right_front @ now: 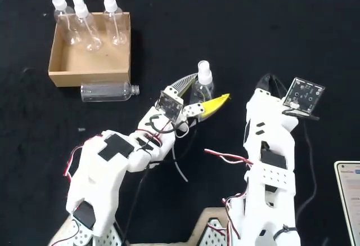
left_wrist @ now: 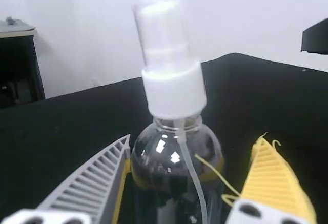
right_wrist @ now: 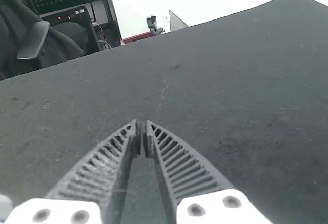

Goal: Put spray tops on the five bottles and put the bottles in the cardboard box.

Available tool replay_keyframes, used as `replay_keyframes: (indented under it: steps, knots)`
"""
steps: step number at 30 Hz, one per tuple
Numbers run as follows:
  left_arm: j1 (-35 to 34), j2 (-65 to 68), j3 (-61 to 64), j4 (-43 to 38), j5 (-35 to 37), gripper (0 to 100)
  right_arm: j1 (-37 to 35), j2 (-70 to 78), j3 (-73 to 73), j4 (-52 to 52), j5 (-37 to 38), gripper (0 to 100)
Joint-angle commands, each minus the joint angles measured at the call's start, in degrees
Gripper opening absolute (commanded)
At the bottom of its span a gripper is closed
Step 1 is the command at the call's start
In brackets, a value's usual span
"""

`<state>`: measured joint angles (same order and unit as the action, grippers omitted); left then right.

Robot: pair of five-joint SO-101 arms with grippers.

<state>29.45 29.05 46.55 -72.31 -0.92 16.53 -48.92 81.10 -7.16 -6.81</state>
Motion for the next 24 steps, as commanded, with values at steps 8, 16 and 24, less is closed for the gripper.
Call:
replay_keyframes:
  steps: [8, 16, 24]
  knots:
    - [-0.75, -2.55, -0.66, -0.18, 2.2, 26, -0.7, -1.27, -2.77, -1.49, -0.26, 1.5]
    - [-0.66, -2.9, -0.31, -3.34, 2.11, 4, -0.7, -1.27, -2.77, -1.49, -0.26, 1.5]
    - [-1.36, -2.9, 2.77, -18.55, -1.85, 3, -0.79, -1.27, -2.68, -1.49, -0.26, 1.5]
